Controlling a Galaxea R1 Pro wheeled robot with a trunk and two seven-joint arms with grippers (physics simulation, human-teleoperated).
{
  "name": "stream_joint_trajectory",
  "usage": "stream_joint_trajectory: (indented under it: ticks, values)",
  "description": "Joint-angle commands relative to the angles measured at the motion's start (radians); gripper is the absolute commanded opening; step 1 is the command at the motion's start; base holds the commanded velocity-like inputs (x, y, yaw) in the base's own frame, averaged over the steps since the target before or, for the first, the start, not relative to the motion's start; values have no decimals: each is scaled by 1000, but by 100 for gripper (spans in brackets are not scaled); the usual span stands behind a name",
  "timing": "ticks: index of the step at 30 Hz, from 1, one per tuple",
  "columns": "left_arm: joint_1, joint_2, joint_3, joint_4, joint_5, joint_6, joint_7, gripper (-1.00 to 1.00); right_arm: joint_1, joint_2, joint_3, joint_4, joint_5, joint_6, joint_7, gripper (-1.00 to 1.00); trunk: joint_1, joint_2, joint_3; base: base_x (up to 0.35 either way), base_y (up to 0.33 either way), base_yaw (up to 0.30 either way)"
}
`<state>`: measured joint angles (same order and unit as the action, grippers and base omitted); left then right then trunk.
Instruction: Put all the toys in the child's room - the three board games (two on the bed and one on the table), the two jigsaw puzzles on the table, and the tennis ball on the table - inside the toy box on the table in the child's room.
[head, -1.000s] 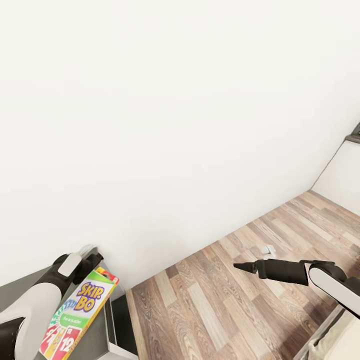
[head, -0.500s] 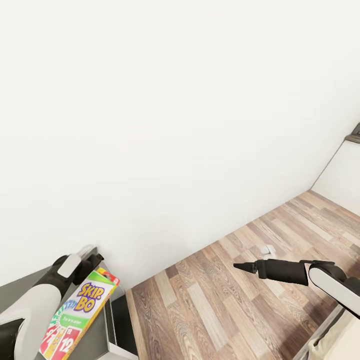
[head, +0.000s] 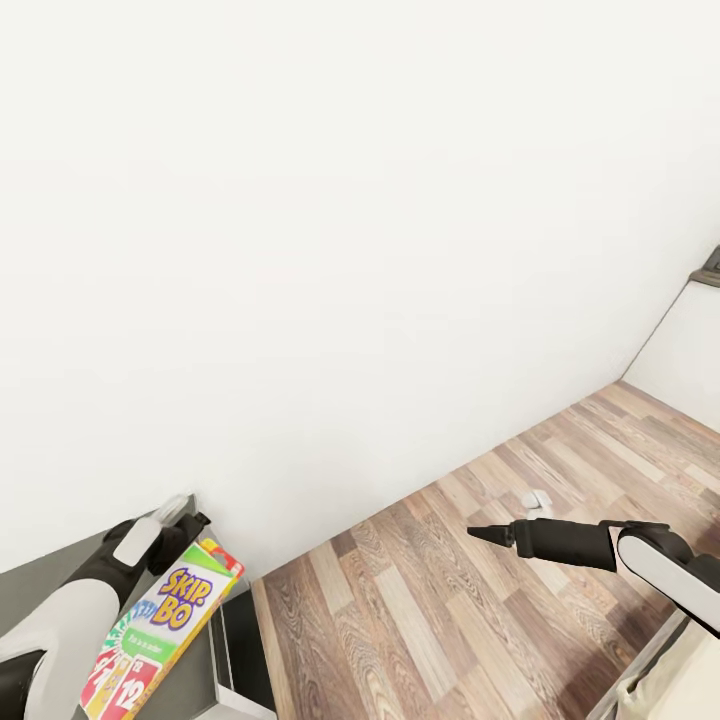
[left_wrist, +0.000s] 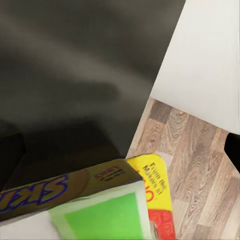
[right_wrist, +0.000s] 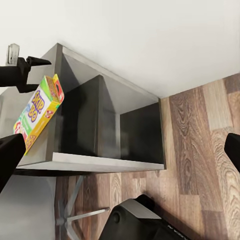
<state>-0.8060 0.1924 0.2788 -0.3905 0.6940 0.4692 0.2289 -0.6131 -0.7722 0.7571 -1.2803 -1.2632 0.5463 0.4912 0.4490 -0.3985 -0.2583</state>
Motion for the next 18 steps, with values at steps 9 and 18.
stream_joint_trajectory:
  ticks: [9, 18]
  values:
    - [4, -18, 3, -3, 34, 4, -22, 100, -2, -1, 3, 1, -7, 3, 0, 100, 1, -1, -2, 0, 0, 0]
    - [5, -17, 8, -9, 34, 5, -29, 100, -2, -1, 4, 1, -8, 3, 0, 100, 1, -1, -2, 0, 0, 0]
